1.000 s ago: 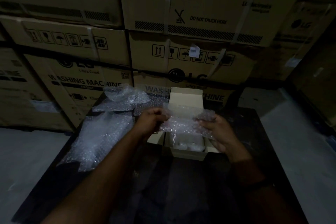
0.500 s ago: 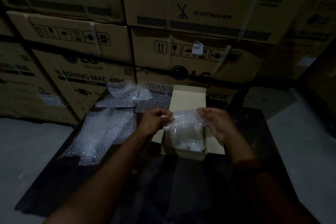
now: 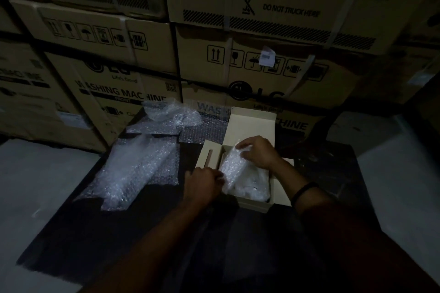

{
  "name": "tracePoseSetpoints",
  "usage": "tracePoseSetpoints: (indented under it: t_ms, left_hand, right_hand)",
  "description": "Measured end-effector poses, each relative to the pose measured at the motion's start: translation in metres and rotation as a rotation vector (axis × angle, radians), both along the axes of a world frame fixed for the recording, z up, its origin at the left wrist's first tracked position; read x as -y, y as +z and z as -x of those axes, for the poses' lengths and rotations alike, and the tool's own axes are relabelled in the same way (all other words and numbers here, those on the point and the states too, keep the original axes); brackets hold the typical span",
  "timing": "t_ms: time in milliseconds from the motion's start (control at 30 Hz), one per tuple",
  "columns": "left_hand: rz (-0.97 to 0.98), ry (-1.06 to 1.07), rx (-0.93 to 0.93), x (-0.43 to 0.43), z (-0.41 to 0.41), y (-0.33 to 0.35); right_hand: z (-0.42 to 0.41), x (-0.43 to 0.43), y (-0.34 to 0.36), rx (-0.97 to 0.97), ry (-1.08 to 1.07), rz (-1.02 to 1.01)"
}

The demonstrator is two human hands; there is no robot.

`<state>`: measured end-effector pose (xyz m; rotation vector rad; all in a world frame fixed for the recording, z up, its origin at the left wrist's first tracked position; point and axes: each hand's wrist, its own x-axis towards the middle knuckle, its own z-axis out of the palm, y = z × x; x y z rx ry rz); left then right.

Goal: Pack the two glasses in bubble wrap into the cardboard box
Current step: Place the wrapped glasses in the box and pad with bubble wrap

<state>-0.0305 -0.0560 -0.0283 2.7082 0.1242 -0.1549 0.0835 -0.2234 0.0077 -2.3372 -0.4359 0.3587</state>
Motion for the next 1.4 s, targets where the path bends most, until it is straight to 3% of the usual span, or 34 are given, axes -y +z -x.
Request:
tracePoseSetpoints:
  t_ms: [67, 167, 267, 433, 700, 833, 1033, 1200, 1300, 1400]
  left_hand:
    - [-0.208, -0.065, -0.032, 0.002, -0.002, -0.005]
    - [-0.316, -0.125, -0.002, 0.005, -0.002, -0.008]
    - [-0.431, -0.319, -0.021, 0.005, -0.001, -0.01]
    - [-0.463, -0.317, -0.112, 0.004, -0.004, -0.017]
    - [-0.398, -0.223, -0.198, 0.023, -0.006, -0.01]
    - [-0.362, -0.19, -0.053, 0.024, -0.003, -0.013]
    - [-0.343, -0.18, -0.05, 0.025, -0.002, -0.018]
    - [-0.338, -0.061, -0.099, 0.029, -0.007, -0.014]
    - [-0.35, -0.069, -0.144, 0.03, -0.01, -0.014]
    - [-0.353, -0.08, -0.147, 0.029, -0.01, -0.013]
  right_hand:
    - [-0.008, -0.007, -0.007, 0.046, 0.106, 0.091]
    - [-0.018, -0.018, -0.016, 0.105, 0.245, 0.223]
    - [-0.025, -0.029, -0.02, 0.093, 0.341, 0.382]
    - [-0.031, -0.039, -0.028, 0.1, 0.498, 0.543]
    - [-0.04, -0.047, -0.037, 0.305, 0.645, 0.805]
    - [-0.043, -0.05, -0.039, 0.282, 0.633, 0.888]
    - [-0.039, -0.059, -0.035, 0.212, 0.554, 0.925]
    - [-0.043, -0.062, -0.015, -0.004, 0.568, 0.745]
    - [-0.05, -0.048, -0.011, 0.021, 0.568, 0.571]
    - [-0.047, -0.036, -0.013, 0.077, 0.645, 0.587]
